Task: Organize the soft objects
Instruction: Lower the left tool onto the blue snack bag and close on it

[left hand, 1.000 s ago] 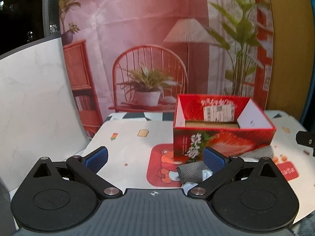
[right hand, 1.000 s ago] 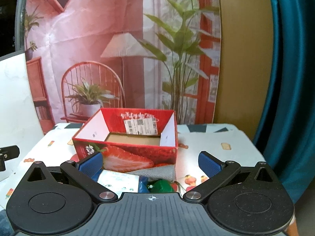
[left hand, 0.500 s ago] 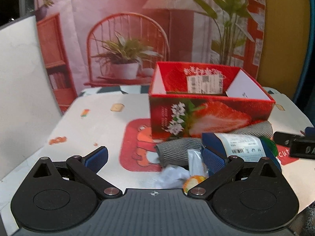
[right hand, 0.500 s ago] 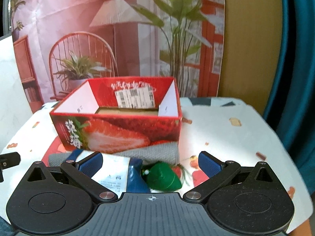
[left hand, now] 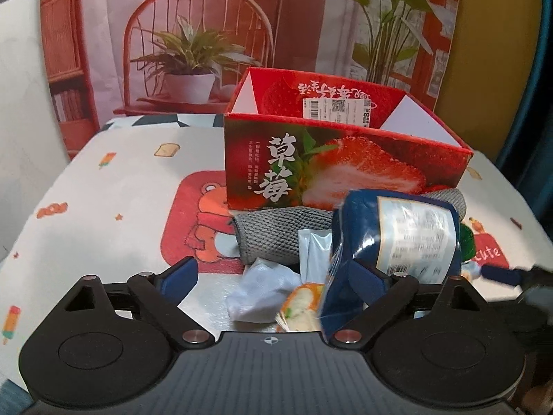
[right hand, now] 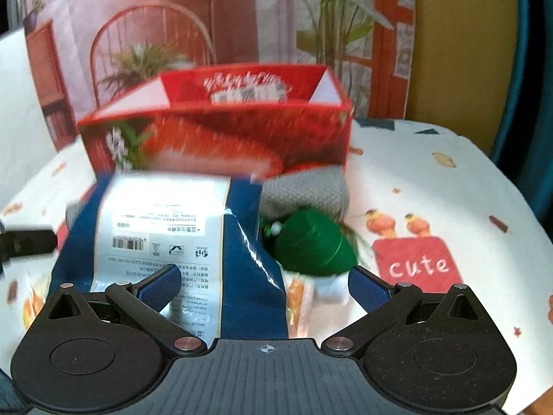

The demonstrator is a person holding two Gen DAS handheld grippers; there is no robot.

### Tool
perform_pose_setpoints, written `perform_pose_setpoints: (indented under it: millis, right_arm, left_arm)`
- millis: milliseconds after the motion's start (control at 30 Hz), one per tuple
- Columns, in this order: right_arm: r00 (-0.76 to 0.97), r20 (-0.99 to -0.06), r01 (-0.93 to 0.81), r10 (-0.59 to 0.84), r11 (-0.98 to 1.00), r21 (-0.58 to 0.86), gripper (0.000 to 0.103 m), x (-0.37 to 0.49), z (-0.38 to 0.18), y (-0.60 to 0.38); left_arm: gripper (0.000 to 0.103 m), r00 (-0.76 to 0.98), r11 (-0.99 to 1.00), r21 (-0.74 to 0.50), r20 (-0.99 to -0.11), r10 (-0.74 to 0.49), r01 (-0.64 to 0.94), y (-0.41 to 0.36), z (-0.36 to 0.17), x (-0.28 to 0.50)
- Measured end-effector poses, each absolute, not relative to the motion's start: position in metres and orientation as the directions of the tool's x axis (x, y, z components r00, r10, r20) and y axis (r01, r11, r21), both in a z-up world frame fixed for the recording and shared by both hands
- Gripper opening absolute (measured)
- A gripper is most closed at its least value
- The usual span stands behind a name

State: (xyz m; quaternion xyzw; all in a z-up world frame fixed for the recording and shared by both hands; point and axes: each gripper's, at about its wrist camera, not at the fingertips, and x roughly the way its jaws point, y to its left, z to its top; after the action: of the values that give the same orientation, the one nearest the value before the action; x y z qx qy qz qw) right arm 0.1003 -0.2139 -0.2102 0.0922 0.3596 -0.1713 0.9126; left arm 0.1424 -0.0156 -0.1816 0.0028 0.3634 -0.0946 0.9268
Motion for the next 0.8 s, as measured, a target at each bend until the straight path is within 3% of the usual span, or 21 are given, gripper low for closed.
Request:
perform_pose_setpoints:
  millis: [67,433,800]
  right_arm:
    - [0.678,-0.691,0.366,-0.252,0.930,0.020,0.103,0.102,-0.218,-0.209]
    - [0.753,-0.599,0.318,-0.274,0.947,-0.033,0.103,0.091,-0.231,-0.201]
    - [0.758,-0.599,0.300,-0.258,0.953,-0.030,0.103,0.092,-0.234,-0.204]
  left_arm:
    - [0.092,0.717,0.981,-0.089,-0.671,-0.188,0.174,-0.013,-0.183,0.143]
    - [0.053,0.695,0.960,-0.153,-0.665,-0.275,0.233,-0.016,-0.192,0.148]
    - [0.052,0.675,0.931,-0.157,-0.650,-0.349,0.330,-0.031,-0.196,0.142]
